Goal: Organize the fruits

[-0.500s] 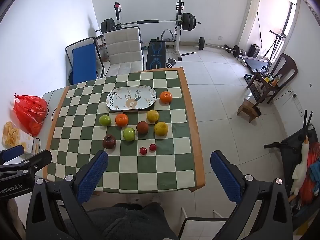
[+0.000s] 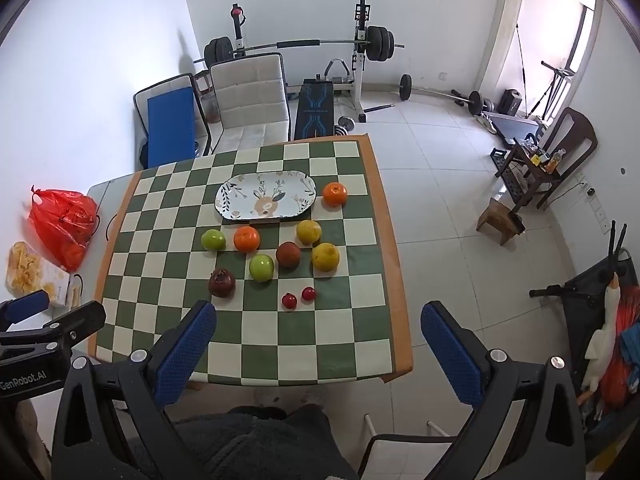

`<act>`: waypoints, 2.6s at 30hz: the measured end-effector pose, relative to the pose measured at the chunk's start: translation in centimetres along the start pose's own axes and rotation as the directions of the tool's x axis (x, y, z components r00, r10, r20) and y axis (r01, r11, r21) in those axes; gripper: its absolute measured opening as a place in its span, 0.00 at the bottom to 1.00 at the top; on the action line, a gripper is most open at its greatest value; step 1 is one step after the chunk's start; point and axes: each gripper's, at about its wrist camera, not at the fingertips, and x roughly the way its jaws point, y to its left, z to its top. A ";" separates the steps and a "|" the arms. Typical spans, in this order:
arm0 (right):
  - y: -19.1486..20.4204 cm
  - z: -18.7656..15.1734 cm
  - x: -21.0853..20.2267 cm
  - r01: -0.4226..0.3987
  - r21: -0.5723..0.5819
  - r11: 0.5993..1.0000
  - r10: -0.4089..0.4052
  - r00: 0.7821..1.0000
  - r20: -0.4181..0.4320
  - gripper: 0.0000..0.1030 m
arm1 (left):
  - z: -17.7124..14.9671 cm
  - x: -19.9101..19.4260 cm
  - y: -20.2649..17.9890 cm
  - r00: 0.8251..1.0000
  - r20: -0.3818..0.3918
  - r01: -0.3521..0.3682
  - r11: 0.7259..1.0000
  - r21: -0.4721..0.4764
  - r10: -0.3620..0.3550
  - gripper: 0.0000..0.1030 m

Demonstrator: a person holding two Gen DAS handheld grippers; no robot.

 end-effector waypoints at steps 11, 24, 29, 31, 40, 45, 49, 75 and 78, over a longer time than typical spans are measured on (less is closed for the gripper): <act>0.2 -0.2 -0.3 -0.003 0.004 1.000 0.003 1.000 0.004 1.00 | -0.3 -0.2 0.1 1.000 0.009 -0.005 1.000 -0.006 0.005 1.00; 0.3 -0.1 -0.2 -0.001 0.001 1.000 0.001 1.000 0.008 1.00 | -0.3 -0.4 0.3 1.000 0.011 -0.003 1.000 -0.003 0.003 1.00; 0.3 -0.1 -0.3 0.000 0.000 1.000 0.000 1.000 0.010 1.00 | -0.4 -0.4 0.3 1.000 0.012 -0.001 1.000 -0.004 0.001 1.00; 0.3 -0.1 -0.3 0.000 0.001 1.000 0.000 1.000 0.008 1.00 | -0.2 -0.9 0.7 1.000 0.014 0.000 1.000 -0.001 0.000 1.00; 0.2 -0.1 -0.7 0.004 -0.002 1.000 -0.004 1.000 0.013 1.00 | 0.1 -1.6 0.7 1.000 0.012 0.004 1.000 -0.009 -0.004 1.00; 0.3 -0.1 -0.7 0.001 -0.004 1.000 -0.001 1.000 0.014 1.00 | 0.0 -1.5 0.7 1.000 0.015 0.003 1.000 -0.012 -0.003 1.00; 0.2 -0.1 -0.7 0.002 -0.003 1.000 -0.002 1.000 0.013 1.00 | 0.0 -1.5 0.8 1.000 0.014 0.005 1.000 -0.008 -0.004 1.00; -0.2 1.9 -1.8 -0.006 -0.003 1.000 0.006 1.000 0.010 1.00 | -0.4 -1.7 0.4 1.000 0.024 0.002 1.000 -0.016 -0.002 1.00; -0.5 2.4 -1.4 -0.011 0.002 1.000 0.011 1.000 0.001 1.00 | -0.4 -1.6 0.5 1.000 0.027 0.001 1.000 -0.017 0.000 1.00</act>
